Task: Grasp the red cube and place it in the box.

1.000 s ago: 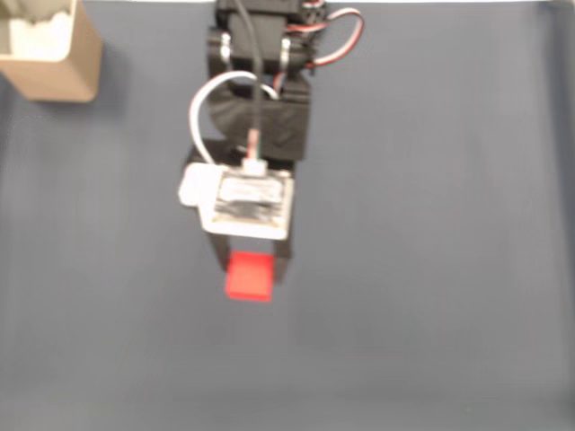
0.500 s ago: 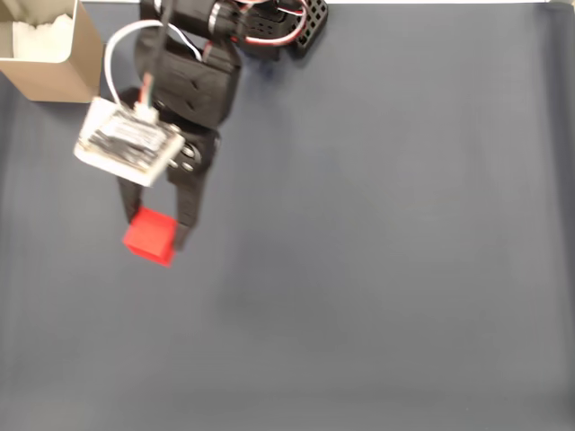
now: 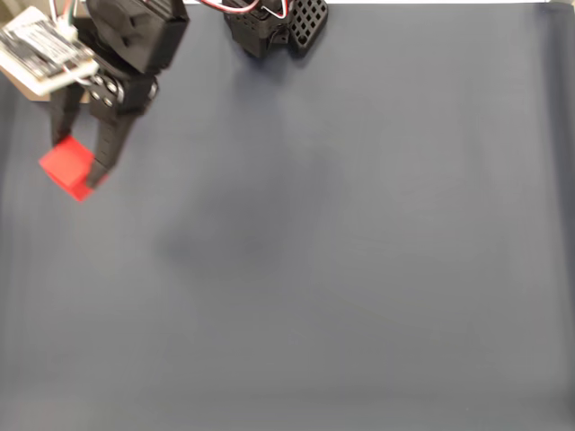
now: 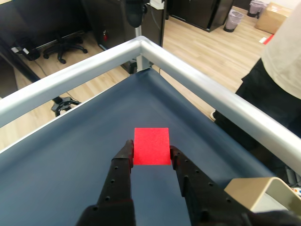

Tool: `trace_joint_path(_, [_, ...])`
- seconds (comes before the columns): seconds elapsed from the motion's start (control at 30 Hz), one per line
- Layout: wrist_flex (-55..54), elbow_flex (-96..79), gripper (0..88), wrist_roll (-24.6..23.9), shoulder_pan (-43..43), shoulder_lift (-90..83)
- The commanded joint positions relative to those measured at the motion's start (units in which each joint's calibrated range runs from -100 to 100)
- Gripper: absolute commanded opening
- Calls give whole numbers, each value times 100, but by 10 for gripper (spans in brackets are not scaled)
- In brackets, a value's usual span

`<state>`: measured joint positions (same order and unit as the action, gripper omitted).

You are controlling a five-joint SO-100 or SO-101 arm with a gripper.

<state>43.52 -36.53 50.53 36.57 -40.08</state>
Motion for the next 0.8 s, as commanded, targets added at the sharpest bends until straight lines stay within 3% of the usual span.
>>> trace_joint_path(0.0, [17, 85, 0, 54, 427, -238])
trace_joint_path(0.77, [255, -645, 0, -15, 2138, -1062])
